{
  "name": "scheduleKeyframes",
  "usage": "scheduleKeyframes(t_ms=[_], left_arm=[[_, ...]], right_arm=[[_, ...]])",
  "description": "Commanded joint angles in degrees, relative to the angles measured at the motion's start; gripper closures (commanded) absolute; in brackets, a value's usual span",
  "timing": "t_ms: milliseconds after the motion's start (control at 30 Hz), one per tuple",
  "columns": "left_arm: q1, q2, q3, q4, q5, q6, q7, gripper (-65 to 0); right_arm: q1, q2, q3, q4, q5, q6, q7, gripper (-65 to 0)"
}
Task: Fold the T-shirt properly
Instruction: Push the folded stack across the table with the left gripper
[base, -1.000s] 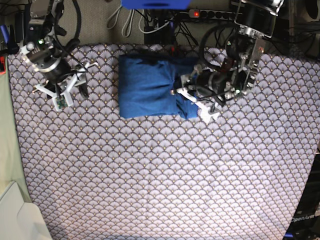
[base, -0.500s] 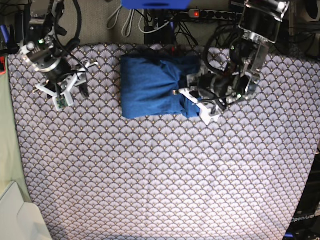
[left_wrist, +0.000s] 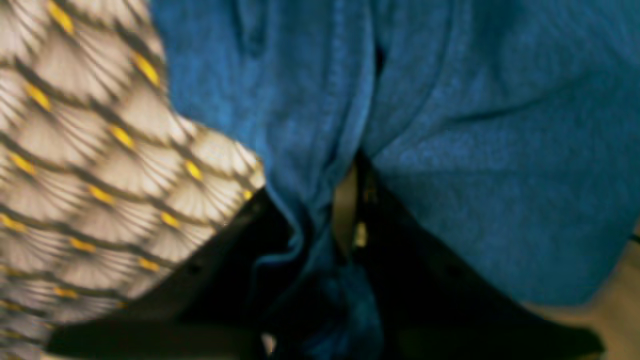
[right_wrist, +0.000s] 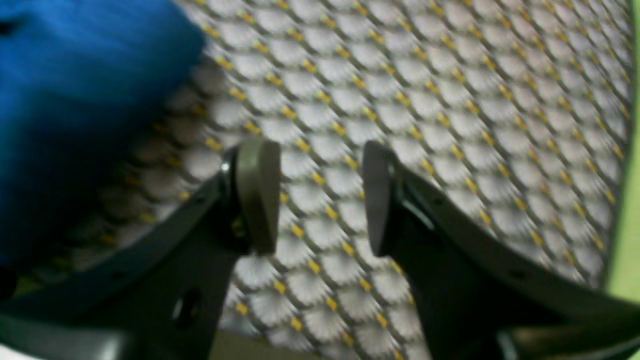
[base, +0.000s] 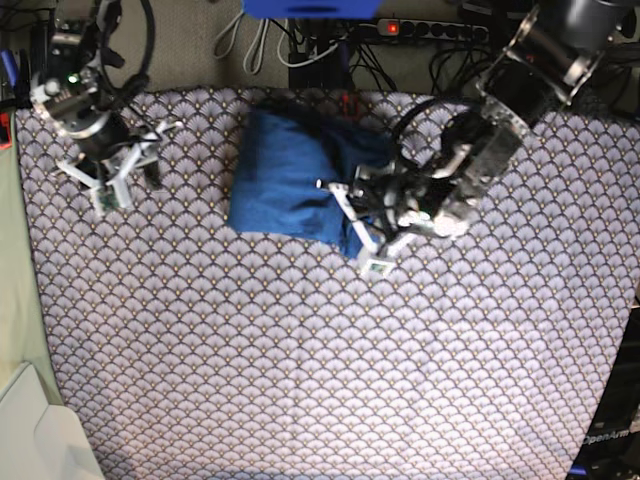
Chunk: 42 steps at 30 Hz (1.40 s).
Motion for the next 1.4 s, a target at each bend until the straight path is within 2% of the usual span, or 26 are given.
scheduleKeyframes(t_ms=[0,233,367,500,800,967,1267,1300,1367], left_arm=[[-1.35,0.84,0.52,0.80,2.07,0.24,-0.31,-0.2],[-2.41,6.37,7.47,0.80,21.67,-0.03,-0.31,-0.2],[-4.70,9.71,13.62,-0.25,29.24,-0.20,0.30,-0.2],[-7.68,12.62,18.46,-3.68,30.38,-0.29,1.62,-0.5],[-14.37,15.52,29.53,-8.51,30.29,-0.38,-0.22,-0.5],[-15.51,15.52,31.82,-8.69,30.47,-0.38,-5.32,-0.6],[-17.62,16.22,33.40,-10.80,30.03,-0.55,-7.96,-0.6],[-17.88,16.31,33.40,-10.80,30.03,-0.99,-8.66,-0.6],[-18.23,16.31,33.40,-10.80,30.11,-4.68,-9.98,-0.6]], right_arm=[[0.38,0.70,0.71,1.14,0.82,0.31,1.34,-27.7],[0.47,1.84,4.93,1.14,0.82,0.31,1.34,-27.7],[0.47,1.84,8.09,1.05,0.82,0.31,1.43,-27.7],[0.47,2.90,11.17,1.05,0.82,0.31,1.43,-27.7],[0.21,3.34,16.45,0.97,0.82,0.48,1.43,-27.7],[0.03,3.34,16.62,0.97,0.82,0.48,1.43,-27.7],[0.38,3.25,16.18,0.97,0.82,0.48,1.43,-27.7],[0.47,3.25,16.18,0.97,0.82,0.48,1.43,-27.7],[0.47,3.25,16.09,0.97,0.82,0.48,1.43,-27.7]])
